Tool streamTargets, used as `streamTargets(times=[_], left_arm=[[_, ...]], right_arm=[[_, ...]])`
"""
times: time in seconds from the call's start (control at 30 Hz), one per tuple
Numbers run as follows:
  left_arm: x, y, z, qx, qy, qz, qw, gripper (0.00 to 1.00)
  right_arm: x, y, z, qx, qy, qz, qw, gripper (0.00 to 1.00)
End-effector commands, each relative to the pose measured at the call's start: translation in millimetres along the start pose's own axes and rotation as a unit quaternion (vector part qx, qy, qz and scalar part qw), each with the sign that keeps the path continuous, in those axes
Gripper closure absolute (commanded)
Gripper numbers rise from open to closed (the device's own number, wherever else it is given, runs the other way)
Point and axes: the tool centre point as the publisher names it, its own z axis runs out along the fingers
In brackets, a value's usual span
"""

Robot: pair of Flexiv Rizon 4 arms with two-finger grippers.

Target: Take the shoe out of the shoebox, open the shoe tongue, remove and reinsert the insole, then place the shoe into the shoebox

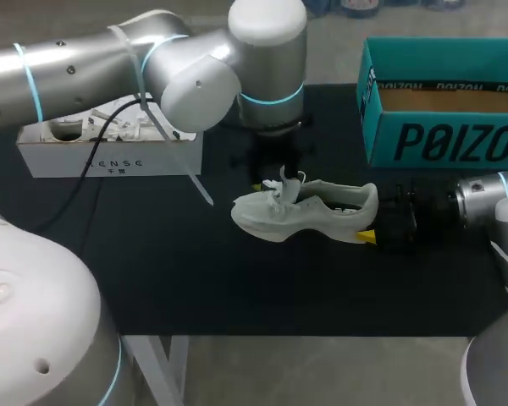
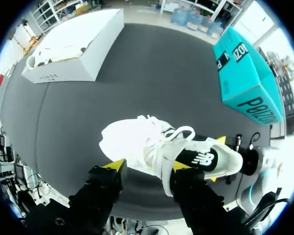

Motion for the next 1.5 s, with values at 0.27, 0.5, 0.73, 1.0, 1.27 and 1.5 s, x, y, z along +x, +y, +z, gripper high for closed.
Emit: streamTargets(times=[0.27,0.5,0.73,1.0,1.27,1.5], left_arm=[[-15.9,-6,0,0.004,0.038,0.001,0.999,1.0],[-39.6,-9,3,0.003,0.036,-0.015,0.999,1.0],[-40.7,-5,14,-0.018,0.05,-0.001,0.999,0.0],[-9.9,-1,-39,0.048,0.093,0.145,0.984,0.0],[21.9,38,-85,0.044,0.055,0.587,0.807,0.0],[6.1,58,-74,0.013,0.015,0.766,0.642,0.0]], right_arm=[[2.5,-4.2,4,0.001,-0.001,0.0,1.0,1.0],[2.5,-4.2,4,0.001,-0.001,0.0,1.0,1.0],[2.5,-4.2,4,0.001,-0.001,0.0,1.0,1.0],[2.5,-4.2,4,0.001,-0.001,0.0,1.0,1.0],[2.5,-4.2,4,0.001,-0.001,0.0,1.0,1.0],[2.5,-4.2,4,0.001,-0.001,0.0,1.0,1.0]])
